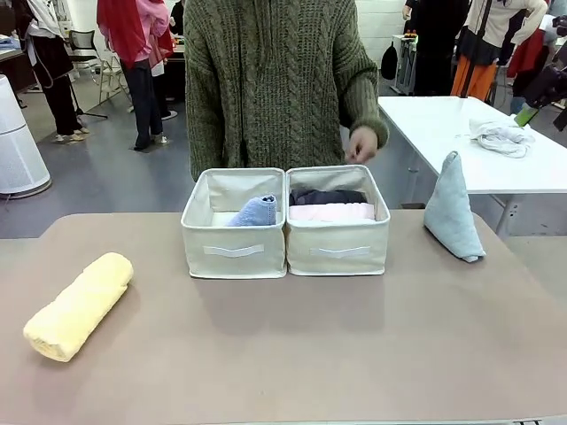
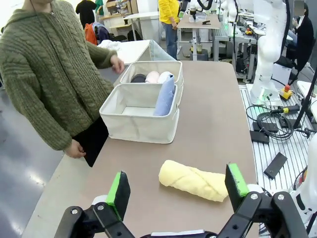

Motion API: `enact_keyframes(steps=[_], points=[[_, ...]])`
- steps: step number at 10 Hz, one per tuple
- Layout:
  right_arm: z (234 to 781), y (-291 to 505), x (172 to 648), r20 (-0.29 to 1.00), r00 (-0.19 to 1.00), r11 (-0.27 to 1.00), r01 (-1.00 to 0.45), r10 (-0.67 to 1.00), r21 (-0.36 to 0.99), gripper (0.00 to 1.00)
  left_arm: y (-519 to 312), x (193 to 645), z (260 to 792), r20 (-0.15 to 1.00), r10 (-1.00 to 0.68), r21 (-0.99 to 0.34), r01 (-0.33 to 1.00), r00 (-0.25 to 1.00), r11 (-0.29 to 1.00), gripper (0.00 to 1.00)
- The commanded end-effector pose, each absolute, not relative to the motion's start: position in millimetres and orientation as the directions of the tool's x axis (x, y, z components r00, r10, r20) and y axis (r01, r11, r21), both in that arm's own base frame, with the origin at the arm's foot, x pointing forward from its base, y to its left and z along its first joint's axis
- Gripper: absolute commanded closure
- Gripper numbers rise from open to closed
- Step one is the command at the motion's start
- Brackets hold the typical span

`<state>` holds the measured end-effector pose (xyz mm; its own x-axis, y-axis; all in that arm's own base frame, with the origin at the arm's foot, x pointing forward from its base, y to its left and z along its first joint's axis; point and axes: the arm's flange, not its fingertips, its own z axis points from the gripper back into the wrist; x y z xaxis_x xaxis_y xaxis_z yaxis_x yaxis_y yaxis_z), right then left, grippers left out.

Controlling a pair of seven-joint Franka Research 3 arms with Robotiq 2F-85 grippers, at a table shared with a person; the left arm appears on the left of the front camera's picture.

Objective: Sort the towels based on their folding style.
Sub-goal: Pick up another triangle-folded towel from the table and place it in the left Fabric basket.

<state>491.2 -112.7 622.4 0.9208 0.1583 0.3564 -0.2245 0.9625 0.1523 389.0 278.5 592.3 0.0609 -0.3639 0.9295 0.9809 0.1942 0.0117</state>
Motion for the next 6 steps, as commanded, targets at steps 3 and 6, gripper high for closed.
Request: enact_keyframes(steps=[3,6], points=[[629.2,-113.0,486.7,0.367,0.916,0.963,-0.226,0.158,0.149,0.0,278.4,386.4,593.5,0.929,-0.365,0.013,0.981,0.061,0.196,0.0],[578.6,-66.6,568.7,0.274,0.957,0.982,-0.131,0.091,0.132,0.0,278.4,386.4,593.5,0.929,-0.365,0.013,0.981,0.061,0.196,0.0]])
